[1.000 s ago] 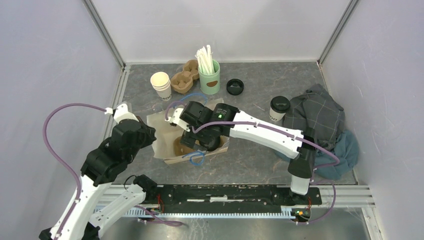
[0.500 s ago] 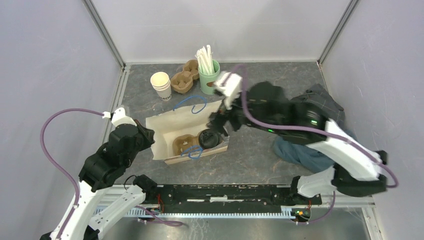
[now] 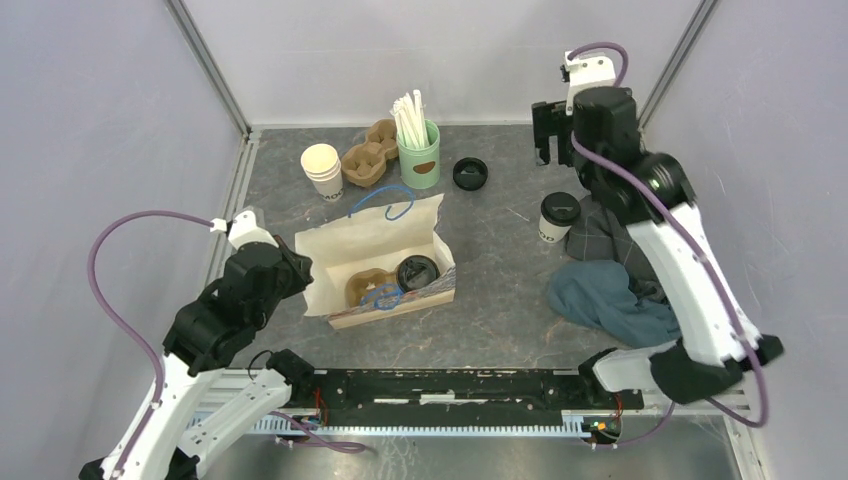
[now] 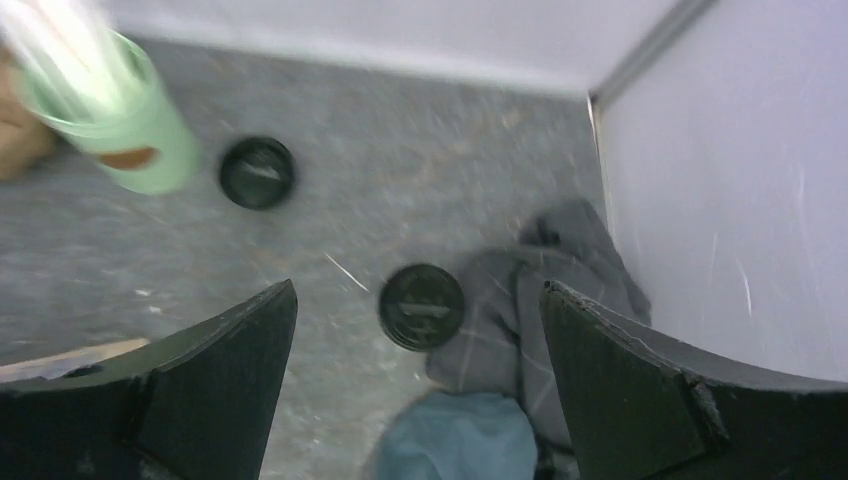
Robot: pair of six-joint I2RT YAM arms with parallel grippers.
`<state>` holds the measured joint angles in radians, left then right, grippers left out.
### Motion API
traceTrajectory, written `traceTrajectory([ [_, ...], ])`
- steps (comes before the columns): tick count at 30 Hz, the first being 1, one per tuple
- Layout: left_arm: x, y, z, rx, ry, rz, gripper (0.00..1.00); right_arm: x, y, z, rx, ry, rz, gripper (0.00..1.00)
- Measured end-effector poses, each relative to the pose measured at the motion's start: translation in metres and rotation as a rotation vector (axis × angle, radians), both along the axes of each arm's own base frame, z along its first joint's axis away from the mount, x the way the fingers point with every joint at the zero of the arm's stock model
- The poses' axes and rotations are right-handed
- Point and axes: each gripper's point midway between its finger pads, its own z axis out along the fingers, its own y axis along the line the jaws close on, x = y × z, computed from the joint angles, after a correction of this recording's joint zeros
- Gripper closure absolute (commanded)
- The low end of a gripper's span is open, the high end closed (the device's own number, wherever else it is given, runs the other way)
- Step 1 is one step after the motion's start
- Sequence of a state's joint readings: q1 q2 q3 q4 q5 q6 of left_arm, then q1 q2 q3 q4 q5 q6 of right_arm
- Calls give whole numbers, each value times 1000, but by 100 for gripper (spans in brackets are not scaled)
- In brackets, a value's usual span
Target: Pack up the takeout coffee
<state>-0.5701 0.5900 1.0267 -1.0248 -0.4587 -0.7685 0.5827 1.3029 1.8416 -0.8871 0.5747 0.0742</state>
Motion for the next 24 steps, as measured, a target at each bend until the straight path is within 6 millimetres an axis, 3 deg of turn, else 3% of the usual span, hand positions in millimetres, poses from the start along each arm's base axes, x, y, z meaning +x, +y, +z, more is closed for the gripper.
traceTrajectory([
  [5,3,-4,-1,-4,9,-11,98,58,-58,-102,-25,322,-153,2],
  [8,2,-6,-1,-6,12,-17,98,68,-85,-169,-8,532,-208,2],
  [11,2,-6,-2,-7,13,-20,98,64,-99,-214,18,684,-223,2],
  [13,2,-6,-1,-8,12,-20,98,60,-98,-229,38,744,-210,2],
  [24,1,-6,-1,-12,6,-21,98,58,-70,-252,101,821,-76,2],
])
